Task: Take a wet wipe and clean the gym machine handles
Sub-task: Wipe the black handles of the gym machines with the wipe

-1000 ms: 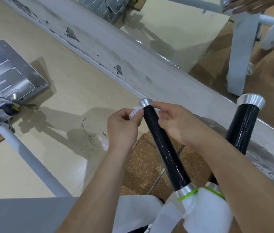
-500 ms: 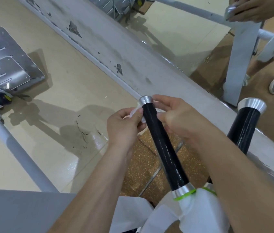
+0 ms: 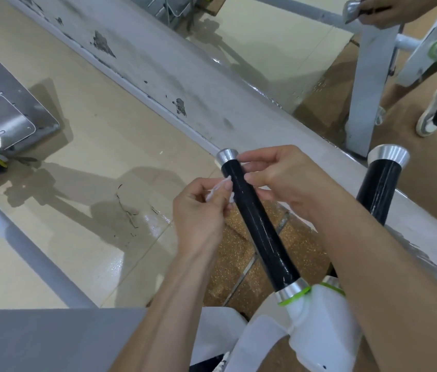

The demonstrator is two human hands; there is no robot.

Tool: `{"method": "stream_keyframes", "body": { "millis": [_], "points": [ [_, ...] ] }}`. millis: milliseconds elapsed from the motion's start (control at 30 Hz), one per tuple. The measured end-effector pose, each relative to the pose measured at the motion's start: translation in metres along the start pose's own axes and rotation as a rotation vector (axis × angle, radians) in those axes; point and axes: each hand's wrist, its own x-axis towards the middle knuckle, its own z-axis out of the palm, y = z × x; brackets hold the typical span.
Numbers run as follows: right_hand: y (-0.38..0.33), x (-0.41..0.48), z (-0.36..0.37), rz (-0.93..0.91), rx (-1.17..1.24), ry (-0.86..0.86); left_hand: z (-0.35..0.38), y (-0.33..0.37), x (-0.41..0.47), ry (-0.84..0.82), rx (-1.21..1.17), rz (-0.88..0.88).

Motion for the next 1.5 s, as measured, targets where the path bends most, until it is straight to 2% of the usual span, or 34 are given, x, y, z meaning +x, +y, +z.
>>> {"method": "stream_keyframes", "body": {
  "millis": [100,200,400,667,800,933,1133,1233,1333,1400,1433,1500],
  "points": [
    [-0.003,-0.011,-0.001,-0.027,-0.177,-0.037,-0.007,-0.002,-0.005,-0.050,0.009,0.002],
    [-0.005,-0.034,-0.008,-0.049,-0.414,-0.109,0.000,-0.002,0.002,0.029,-0.075,-0.003],
    [0.007,-0.050,-0.012,-0.027,-0.235,-0.068,0.006,-0.015,-0.016,-0.017,-0.157,-0.073],
    [0.015,-0.045,-0.011,-0.048,-0.203,-0.034,0.009,-0.011,-0.008,0.060,-0.169,0.022],
    [0.012,-0.045,-0.011,-0.046,-0.206,-0.029,0.017,-0.013,-0.004,0.103,-0.314,-0.052],
    [0.012,-0.045,-0.012,-0.049,-0.213,-0.046,0.011,-0.025,-0.029,0.056,-0.404,-0.085],
    [0.010,-0.046,-0.014,-0.047,-0.187,-0.075,0.014,-0.020,-0.027,0.067,-0.376,-0.078],
    [0.009,-0.046,-0.015,-0.057,-0.213,-0.094,0.002,-0.024,-0.046,-0.009,-0.278,-0.014],
    [0.006,-0.045,-0.016,-0.071,-0.341,-0.119,-0.001,-0.024,-0.041,-0.022,-0.218,0.020],
    [0.001,-0.049,-0.016,-0.088,-0.451,-0.128,0.004,-0.023,-0.040,0.023,-0.287,-0.019],
    [-0.001,-0.053,-0.014,-0.108,-0.557,-0.136,0.006,-0.024,-0.045,0.043,-0.308,-0.034],
    [-0.006,-0.063,-0.009,-0.191,-0.963,-0.137,0.002,-0.028,-0.060,0.022,-0.274,-0.020]
  ]
}}
